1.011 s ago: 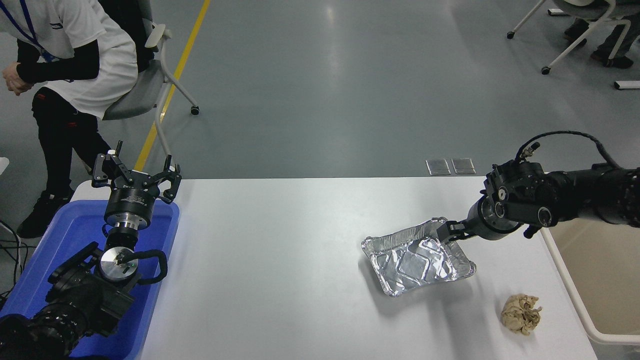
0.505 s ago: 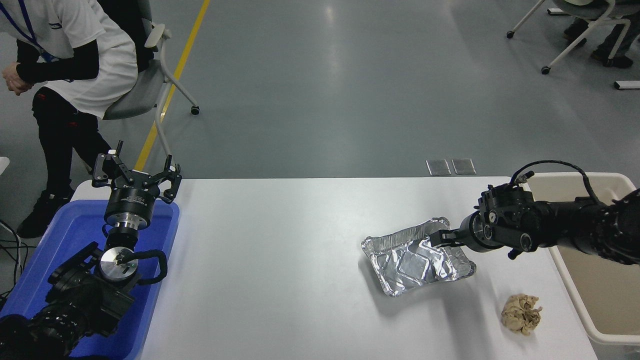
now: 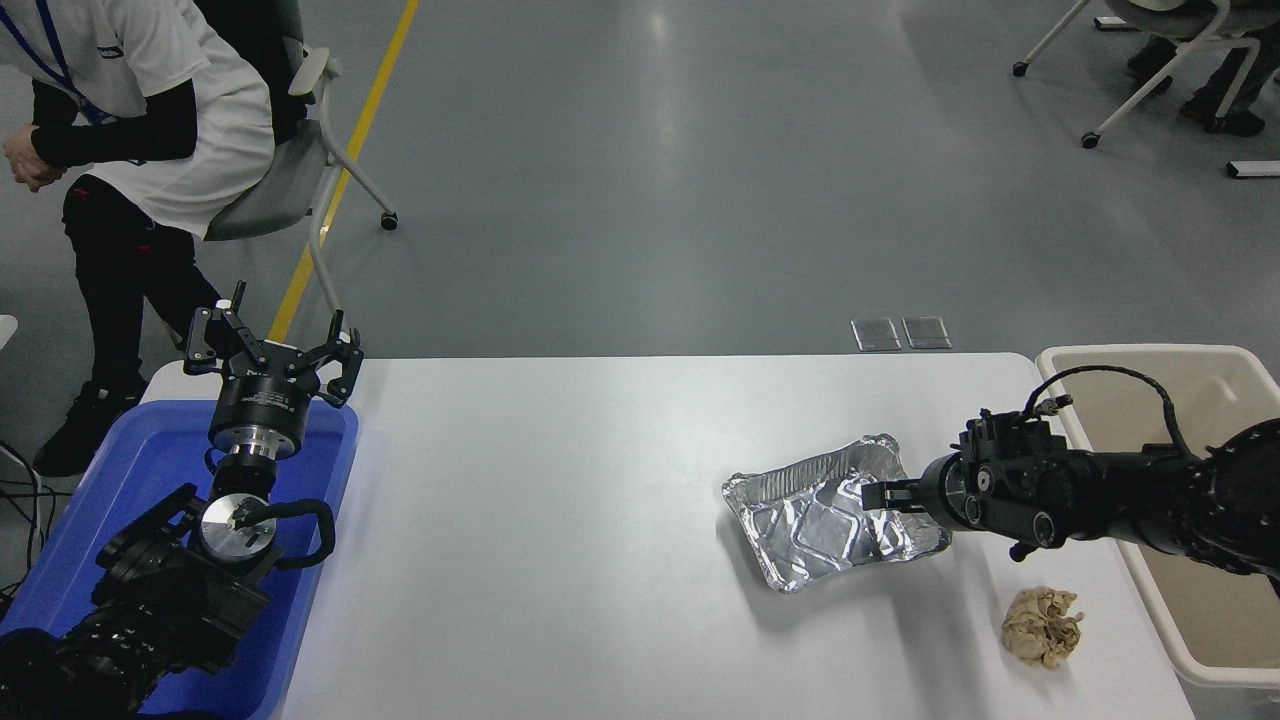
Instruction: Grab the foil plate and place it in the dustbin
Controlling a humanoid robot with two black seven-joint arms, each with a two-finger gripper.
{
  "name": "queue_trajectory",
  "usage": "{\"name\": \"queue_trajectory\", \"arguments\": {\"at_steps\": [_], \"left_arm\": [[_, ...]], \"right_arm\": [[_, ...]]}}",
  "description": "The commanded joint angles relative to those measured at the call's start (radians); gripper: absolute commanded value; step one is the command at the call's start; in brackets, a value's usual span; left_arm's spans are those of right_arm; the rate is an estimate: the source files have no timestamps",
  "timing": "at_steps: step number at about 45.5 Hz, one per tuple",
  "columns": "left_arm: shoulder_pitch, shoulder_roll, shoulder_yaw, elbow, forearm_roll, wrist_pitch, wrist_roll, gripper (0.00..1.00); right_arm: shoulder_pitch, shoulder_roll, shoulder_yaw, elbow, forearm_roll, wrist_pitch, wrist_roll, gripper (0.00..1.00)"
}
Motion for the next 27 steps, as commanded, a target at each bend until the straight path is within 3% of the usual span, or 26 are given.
{"name": "queue_trajectory", "arguments": {"at_steps": [1,8,11,27], "left_arm": [[0.0,0.0,0.0,0.0,0.001,0.001,0.0,0.99],[0.0,0.0,0.0,0.0,0.001,0.001,0.0,0.99],[0.0,0.0,0.0,0.0,0.001,-0.001,0.0,0.99],[0.0,0.0,0.0,0.0,-0.001,-0.001,0.0,0.99]], "right_arm": [[-0.012,0.005,0.003,0.005,0.0,-0.03,-0.001,0.4],[-0.007,0.005,0.008,0.004,0.006,-0.03,-0.001,0.16],[-0.007,0.005,0.013,0.005,0.012,-0.029,-0.001,0.0],[0.002,0.001,0.014,0.039,0.02,-0.015,-0.001,0.0]]}}
